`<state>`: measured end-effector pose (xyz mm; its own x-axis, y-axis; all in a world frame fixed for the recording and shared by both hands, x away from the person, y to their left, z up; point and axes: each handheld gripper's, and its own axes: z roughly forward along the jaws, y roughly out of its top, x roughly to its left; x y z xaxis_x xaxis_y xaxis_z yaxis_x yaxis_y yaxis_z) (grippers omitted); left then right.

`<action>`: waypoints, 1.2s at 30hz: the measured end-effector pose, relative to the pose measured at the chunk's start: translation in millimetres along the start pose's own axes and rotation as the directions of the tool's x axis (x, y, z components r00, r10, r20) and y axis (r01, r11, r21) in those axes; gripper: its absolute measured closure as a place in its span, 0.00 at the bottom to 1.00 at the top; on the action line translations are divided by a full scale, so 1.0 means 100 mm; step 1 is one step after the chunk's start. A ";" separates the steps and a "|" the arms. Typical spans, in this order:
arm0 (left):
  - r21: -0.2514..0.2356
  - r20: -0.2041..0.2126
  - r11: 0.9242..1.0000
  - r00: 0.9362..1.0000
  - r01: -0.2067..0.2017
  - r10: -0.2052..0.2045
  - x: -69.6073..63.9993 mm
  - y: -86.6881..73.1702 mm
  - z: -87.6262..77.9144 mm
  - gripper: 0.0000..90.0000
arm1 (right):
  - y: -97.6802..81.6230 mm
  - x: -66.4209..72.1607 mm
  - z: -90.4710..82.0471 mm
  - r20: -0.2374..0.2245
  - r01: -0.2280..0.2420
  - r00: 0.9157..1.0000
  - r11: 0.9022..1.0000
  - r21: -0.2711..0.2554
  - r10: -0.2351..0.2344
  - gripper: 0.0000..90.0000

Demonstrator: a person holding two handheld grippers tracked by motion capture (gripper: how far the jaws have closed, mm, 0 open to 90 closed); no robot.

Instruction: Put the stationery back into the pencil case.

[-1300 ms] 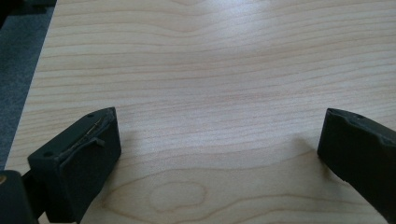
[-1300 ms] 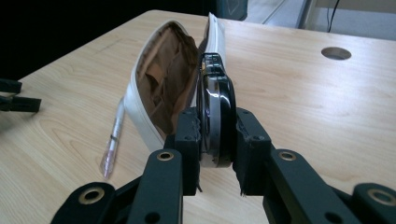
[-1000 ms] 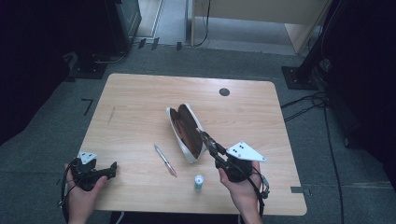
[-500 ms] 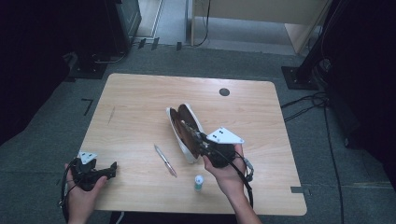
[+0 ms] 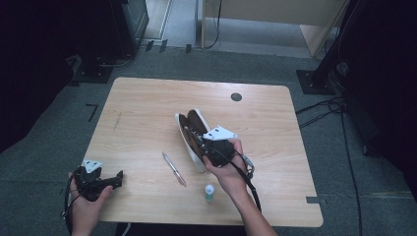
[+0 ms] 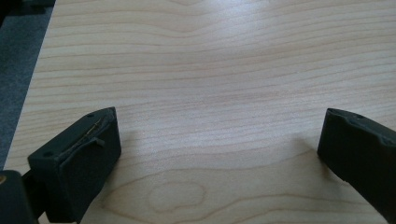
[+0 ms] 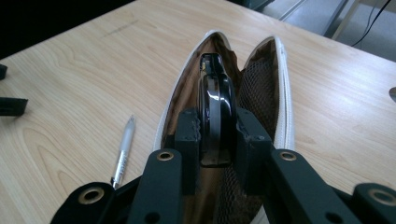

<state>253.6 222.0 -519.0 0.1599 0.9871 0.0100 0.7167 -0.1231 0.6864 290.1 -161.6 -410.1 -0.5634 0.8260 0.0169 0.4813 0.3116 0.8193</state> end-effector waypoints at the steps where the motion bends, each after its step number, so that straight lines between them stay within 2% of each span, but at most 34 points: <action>1: 0.000 0.000 1.000 1.000 0.000 0.000 0.00 0.00 0.00 0.00 | 0.00 0.00 0.00 0.000 0.000 1.000 1.000 0.000 0.000 0.82; 10: 0.000 0.001 1.000 1.000 0.002 -0.002 0.00 0.00 0.00 0.00 | 0.03 0.00 0.21 0.021 0.018 1.000 0.997 0.076 -0.020 0.82; 12: 0.000 0.001 1.000 1.000 0.002 -0.002 0.00 0.00 0.00 0.00 | 0.04 0.01 0.24 0.016 0.033 0.999 0.996 0.085 -0.034 0.82; 20: 0.000 0.001 1.000 1.000 0.001 -0.001 0.00 0.00 0.00 0.00 | 0.03 0.00 0.34 0.028 0.028 0.999 0.992 0.121 -0.032 0.82; 26: -0.002 0.001 1.000 1.000 0.002 -0.002 0.00 0.00 0.00 0.00 | 0.04 -0.01 0.39 0.025 0.031 0.999 0.989 0.144 -0.035 0.81; 36: -0.002 0.001 1.000 1.000 0.003 -0.003 0.00 0.00 0.00 0.00 | 0.04 0.01 0.42 0.019 0.049 0.998 0.987 0.152 -0.053 0.82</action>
<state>253.7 221.9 -519.2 0.1586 0.9873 0.0076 0.7159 -0.1203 0.6877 319.5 -139.4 -431.6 -0.5751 0.8172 -0.0376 0.5493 0.4198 0.7225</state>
